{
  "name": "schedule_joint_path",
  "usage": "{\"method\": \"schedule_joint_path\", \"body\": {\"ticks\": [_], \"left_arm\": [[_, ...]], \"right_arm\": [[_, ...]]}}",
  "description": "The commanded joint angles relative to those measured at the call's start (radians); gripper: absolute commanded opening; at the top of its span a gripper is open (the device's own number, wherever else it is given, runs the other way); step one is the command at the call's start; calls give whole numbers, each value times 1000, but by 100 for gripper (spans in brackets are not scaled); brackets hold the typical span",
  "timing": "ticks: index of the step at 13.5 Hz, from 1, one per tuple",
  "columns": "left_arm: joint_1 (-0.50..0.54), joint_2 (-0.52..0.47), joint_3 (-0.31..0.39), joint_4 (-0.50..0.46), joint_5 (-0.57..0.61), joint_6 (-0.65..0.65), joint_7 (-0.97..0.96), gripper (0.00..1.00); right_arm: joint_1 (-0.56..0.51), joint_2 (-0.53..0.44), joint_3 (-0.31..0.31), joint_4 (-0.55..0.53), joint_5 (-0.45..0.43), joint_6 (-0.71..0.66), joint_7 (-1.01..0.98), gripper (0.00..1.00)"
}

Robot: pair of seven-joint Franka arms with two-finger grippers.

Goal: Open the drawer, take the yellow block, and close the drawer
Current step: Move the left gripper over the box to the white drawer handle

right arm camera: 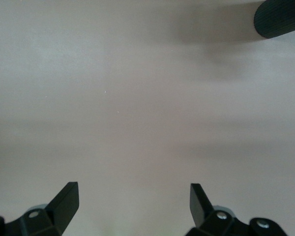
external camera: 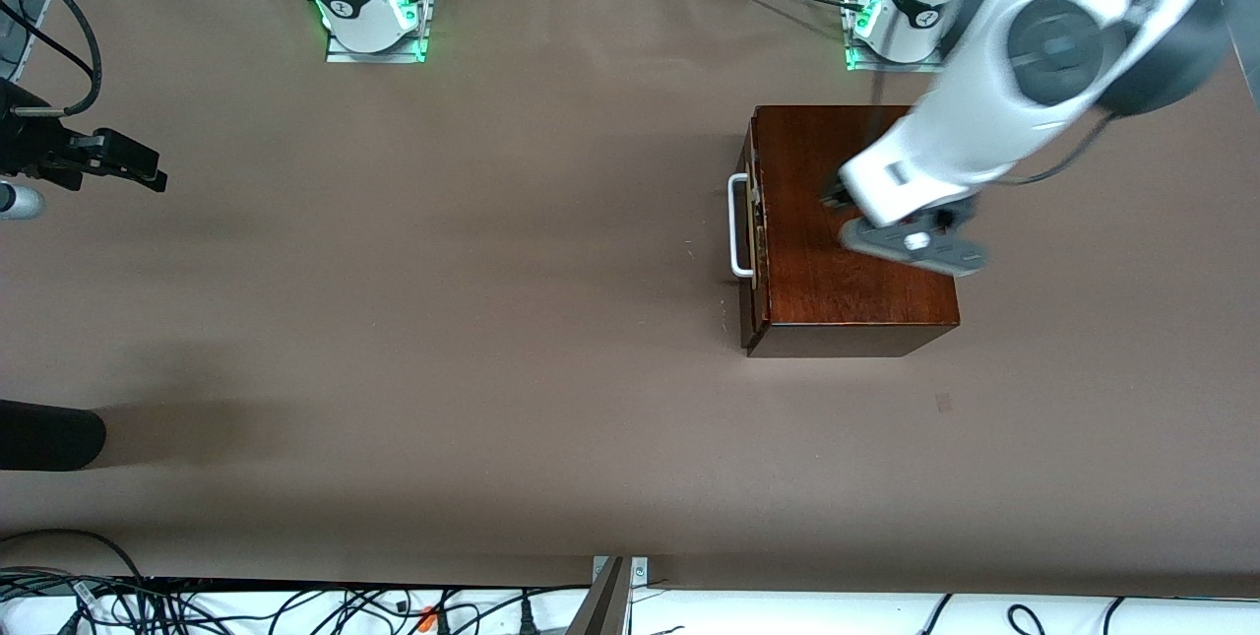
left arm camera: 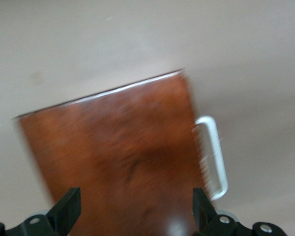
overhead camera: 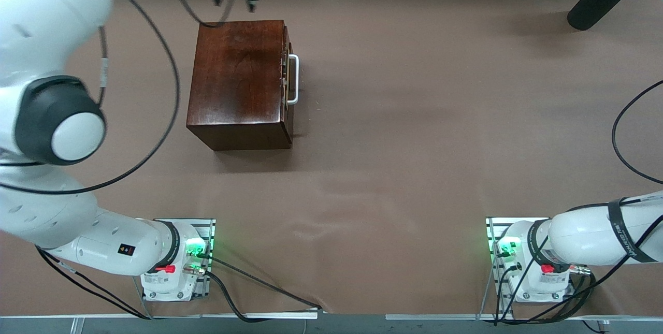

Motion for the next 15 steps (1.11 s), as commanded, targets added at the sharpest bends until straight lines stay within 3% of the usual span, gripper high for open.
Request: {"method": "schedule_joint_path", "body": {"ticks": [1,7,15], "left_arm": [[-111,93,10,66,16,70,-181,100],[-286,193,12,27,136,115,-399,100],[-312,199,10,-116,148,156,-402,100]], "right_arm": [[-12,-12,8,-14,2,7,-10,100],[-12,-14,8,-14,2,7,-10,100],[-10,-12,8,-14,2,9,-10,100]]}}
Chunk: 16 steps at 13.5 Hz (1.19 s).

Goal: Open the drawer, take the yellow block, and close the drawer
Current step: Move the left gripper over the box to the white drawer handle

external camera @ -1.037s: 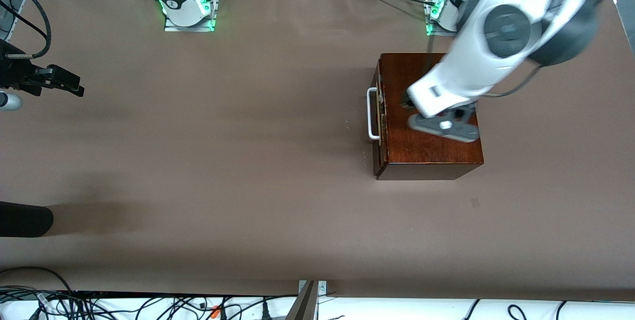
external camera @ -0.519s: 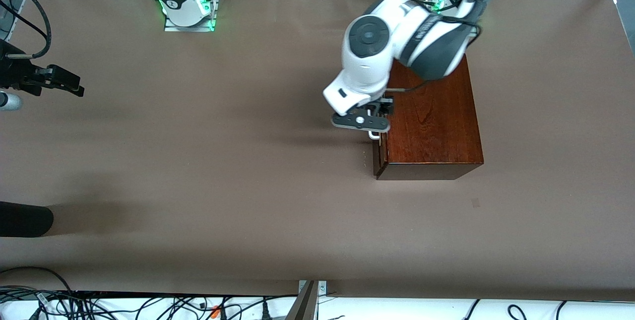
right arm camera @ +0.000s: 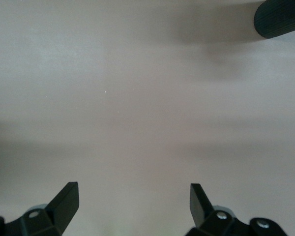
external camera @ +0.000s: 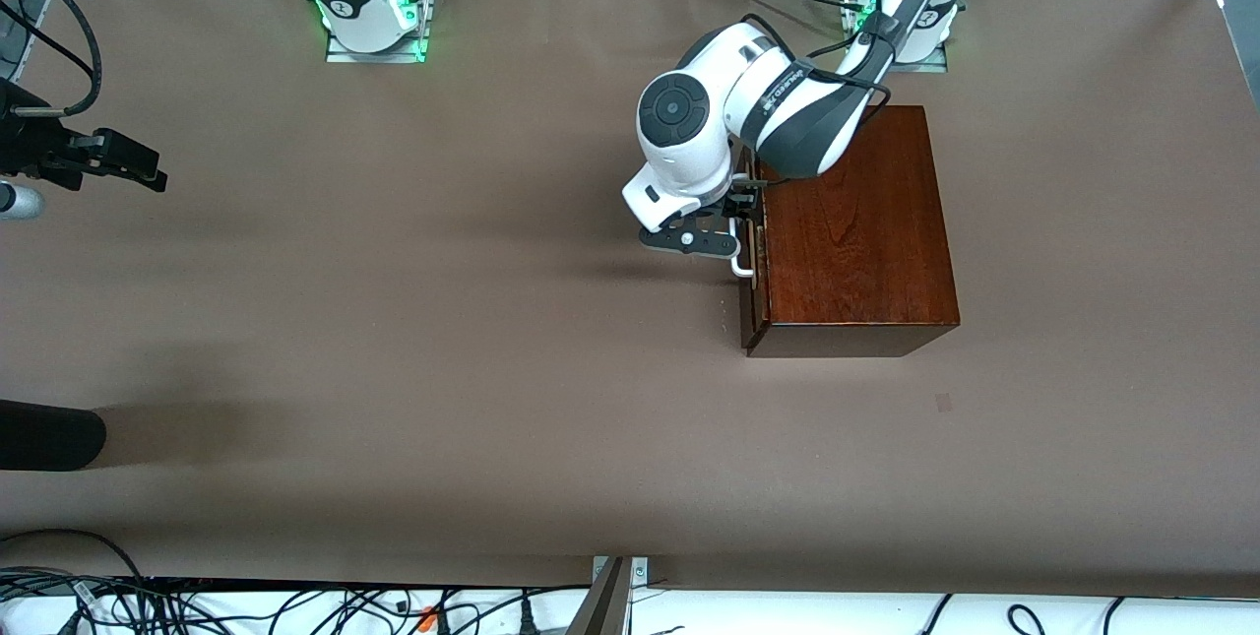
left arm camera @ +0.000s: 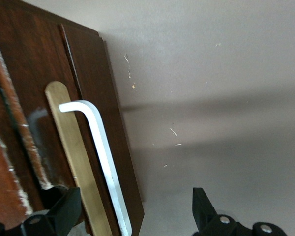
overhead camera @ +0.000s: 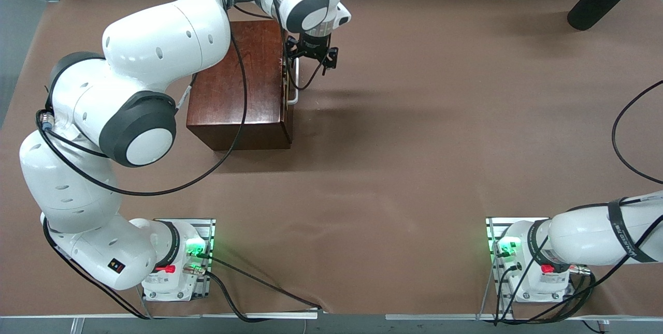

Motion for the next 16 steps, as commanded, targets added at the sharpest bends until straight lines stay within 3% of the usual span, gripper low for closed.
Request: {"method": "schedule_joint_path", "body": {"ticks": [1,5,7,16], "left_arm": [[-17,-15,11,-54,34,40,-11,100],[-23,-14,9,-104,42,112,-38,100],[-23,-8,9,-134,104,147,-53,100],[-63,37,8,-136,121,230,-173,100]], "right_arm": [[-10,-12,8,-14,2,9,-10,100],[-12,-12,8,-14,2,9,-10,100],[-10,-12,10,-14,2,9,-10,100],[-10,-11,8,-15,2,10,-10,100]]}}
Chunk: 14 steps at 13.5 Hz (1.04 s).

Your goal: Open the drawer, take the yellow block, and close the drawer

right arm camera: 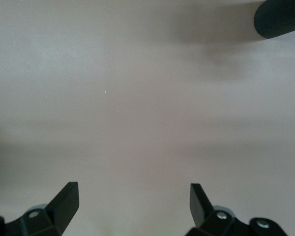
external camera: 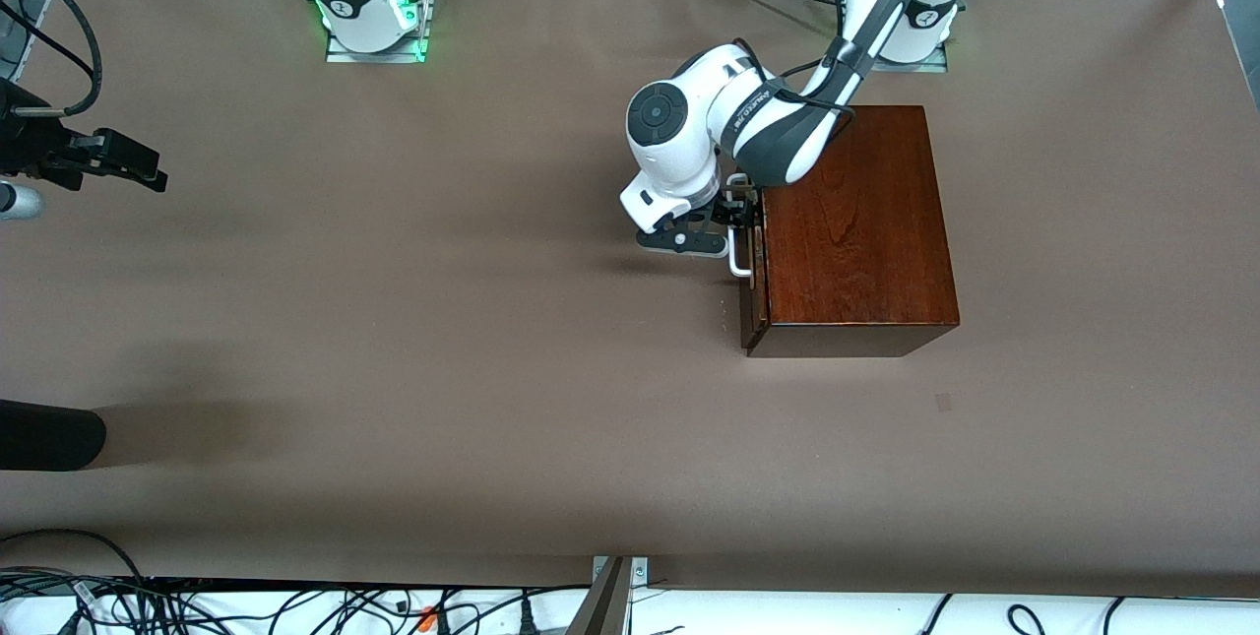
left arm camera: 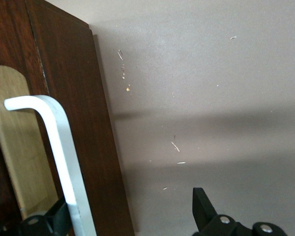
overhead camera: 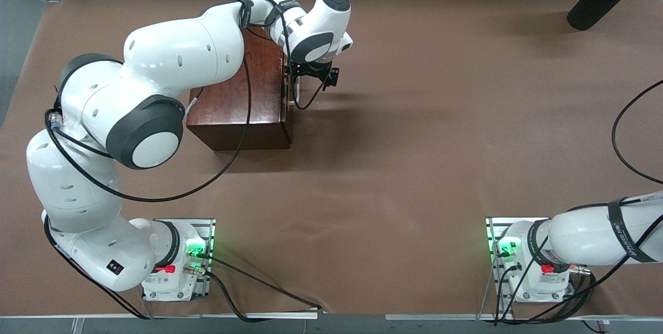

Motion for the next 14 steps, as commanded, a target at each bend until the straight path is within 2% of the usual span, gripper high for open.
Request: {"method": "schedule_joint_path", "body": {"ticks": [1,7,14], "left_arm": [[-36,19,6,3,19,55,-66,100],[-68,62,5,16,5,181,-143,100],[-97,125,5,113,-10,239,-202,100]], "right_arm": [[-10,-11,9,-15,2,10,-10,100],[-10,-11,8,-15,2,10,-10,100],[-10,-11,8,-15,2,10,-10,100]]}}
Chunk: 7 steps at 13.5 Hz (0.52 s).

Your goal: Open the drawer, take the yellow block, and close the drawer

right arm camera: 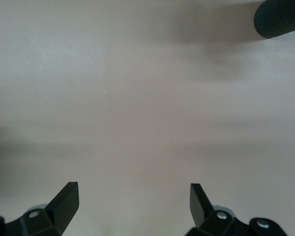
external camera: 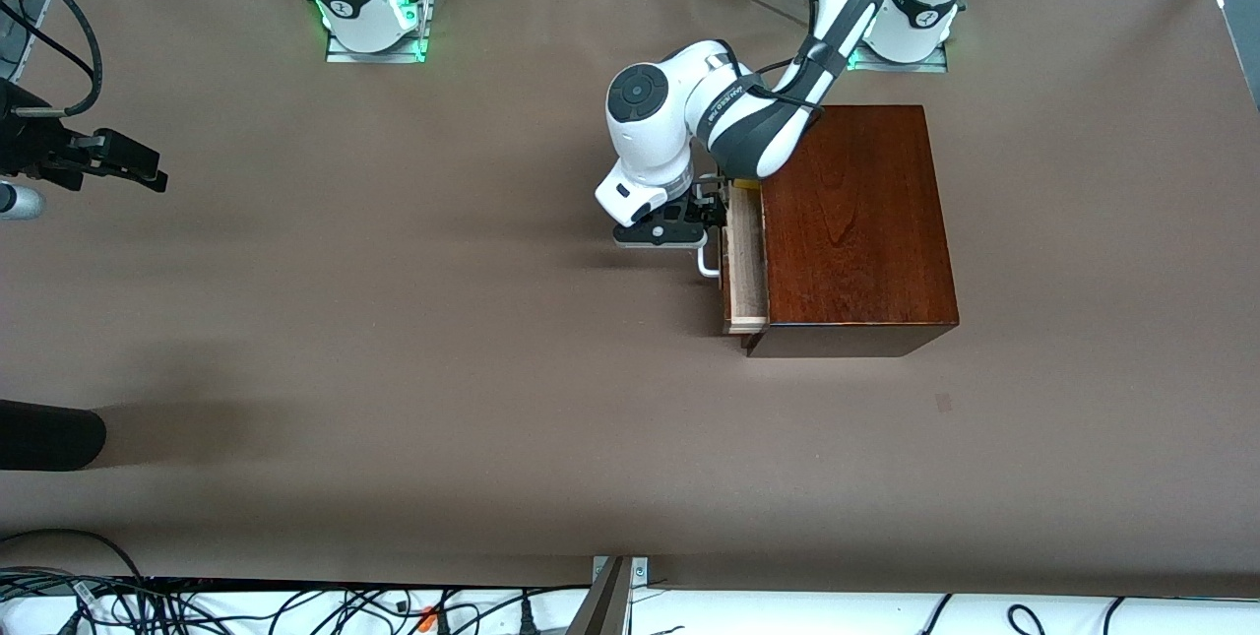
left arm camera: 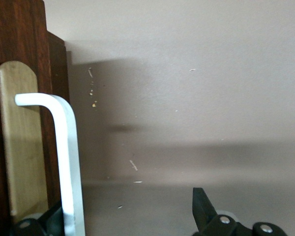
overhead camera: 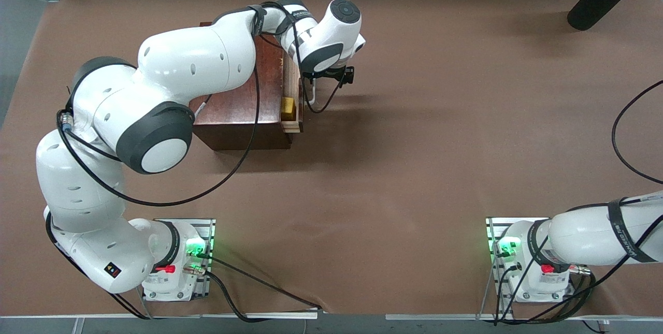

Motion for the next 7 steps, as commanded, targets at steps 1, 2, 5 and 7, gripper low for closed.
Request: {"method": "schedule_joint_path", "body": {"ticks": [1,2,5,7], "left_arm": [[-40,95,-11,103,-37,93,-43,100],[-41,92,-11,111,-37,92,-43,100],[-51,95,-11,133,-38,90,-67,100],[-54,96,-11,133,-40,90,-73,100]], "right_arm": [[-10,-11,8,-15,2,10,-10,100],[-12,-11,8,-15,2,10,-10,100],[-10,-11,8,-15,2,10,-10,100],[-10,-11,9,-15,2,10,-10,100]]}}
